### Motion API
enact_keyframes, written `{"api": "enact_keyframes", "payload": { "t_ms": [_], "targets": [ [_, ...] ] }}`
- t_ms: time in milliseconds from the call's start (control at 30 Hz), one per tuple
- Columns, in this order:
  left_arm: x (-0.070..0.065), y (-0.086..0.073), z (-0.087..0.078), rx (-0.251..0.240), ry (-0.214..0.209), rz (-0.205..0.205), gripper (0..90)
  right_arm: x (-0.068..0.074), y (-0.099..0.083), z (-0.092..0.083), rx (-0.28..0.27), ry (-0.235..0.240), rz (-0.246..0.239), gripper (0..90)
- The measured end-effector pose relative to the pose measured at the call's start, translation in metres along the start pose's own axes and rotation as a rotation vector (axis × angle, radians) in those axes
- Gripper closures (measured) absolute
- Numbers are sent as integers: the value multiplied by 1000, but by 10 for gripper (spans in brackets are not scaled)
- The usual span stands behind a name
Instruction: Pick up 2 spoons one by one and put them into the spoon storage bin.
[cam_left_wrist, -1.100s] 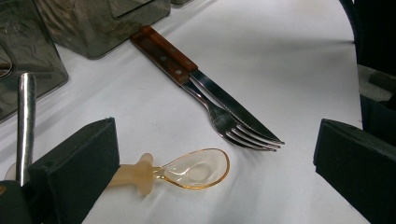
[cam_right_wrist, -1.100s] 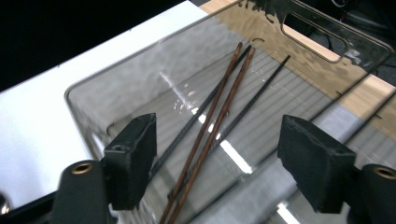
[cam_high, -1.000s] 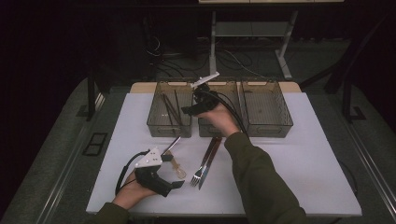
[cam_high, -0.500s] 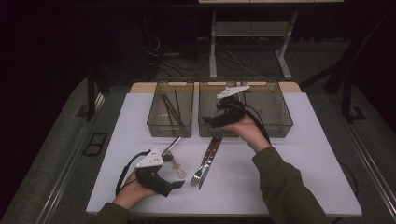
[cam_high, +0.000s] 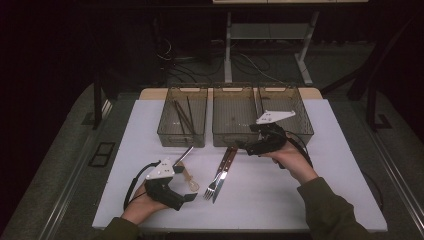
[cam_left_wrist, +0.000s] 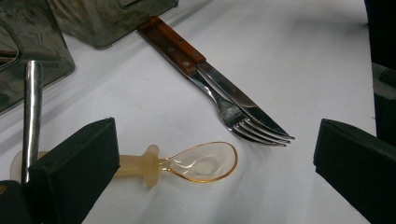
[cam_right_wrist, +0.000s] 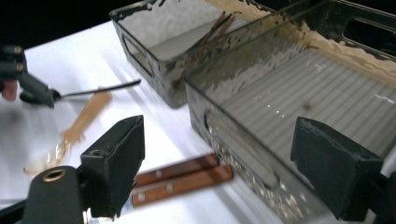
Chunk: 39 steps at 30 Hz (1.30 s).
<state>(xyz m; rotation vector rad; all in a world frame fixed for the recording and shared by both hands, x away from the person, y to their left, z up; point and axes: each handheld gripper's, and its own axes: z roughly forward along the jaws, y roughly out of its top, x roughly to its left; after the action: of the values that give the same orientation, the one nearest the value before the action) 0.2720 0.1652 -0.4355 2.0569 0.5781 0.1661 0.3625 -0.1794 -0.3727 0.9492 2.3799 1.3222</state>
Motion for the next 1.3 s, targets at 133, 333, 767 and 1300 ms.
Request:
{"api": "enact_keyframes", "payload": {
  "t_ms": [133,333,767,1300],
  "targets": [
    [0,0,0,3,2,-1,0,-1,-18,-8,1,-22,3,179],
    [1,0,0,4,8,-3,0,-1,-52,-24,6,-52,13,179],
    [3,1,0,3,11,-7,0,-4,-108,-63,-38,-68,74,135],
    [19,18,-6,-13,69,-14,0,2,-145,-86,-32,-70,111,135]
  ]
}}
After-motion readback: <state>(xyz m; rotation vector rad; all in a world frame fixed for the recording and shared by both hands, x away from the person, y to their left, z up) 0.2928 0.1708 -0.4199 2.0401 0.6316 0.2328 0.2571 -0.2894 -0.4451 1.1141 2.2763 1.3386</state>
